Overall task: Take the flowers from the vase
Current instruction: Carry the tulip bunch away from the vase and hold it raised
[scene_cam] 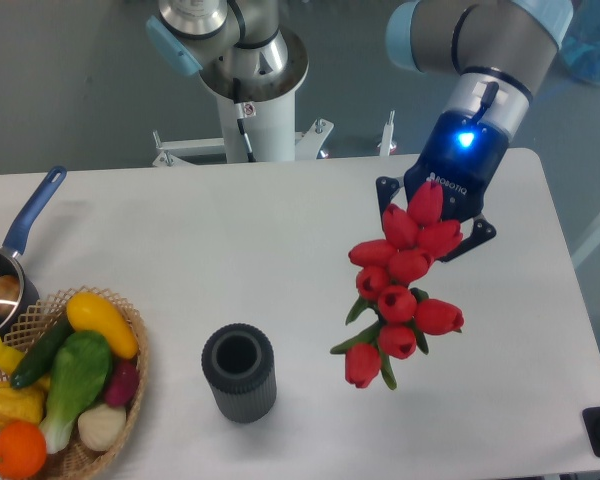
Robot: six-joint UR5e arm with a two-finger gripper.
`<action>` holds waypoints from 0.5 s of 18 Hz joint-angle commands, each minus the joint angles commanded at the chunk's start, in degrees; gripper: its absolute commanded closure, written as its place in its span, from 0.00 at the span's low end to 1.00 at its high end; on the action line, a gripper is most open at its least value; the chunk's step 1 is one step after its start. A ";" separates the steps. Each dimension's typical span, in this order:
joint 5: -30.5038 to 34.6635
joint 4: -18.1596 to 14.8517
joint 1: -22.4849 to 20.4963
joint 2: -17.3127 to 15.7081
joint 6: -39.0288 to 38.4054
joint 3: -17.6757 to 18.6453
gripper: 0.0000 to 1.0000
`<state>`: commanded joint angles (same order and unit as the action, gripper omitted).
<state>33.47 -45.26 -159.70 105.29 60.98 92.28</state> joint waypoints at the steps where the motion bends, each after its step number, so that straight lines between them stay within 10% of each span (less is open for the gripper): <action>1: 2.10 -0.09 0.00 0.00 0.45 0.52 1.00; 9: 27.06 -0.70 2.89 -4.66 11.44 8.44 1.00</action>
<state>60.53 -45.96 -156.81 100.64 72.42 100.72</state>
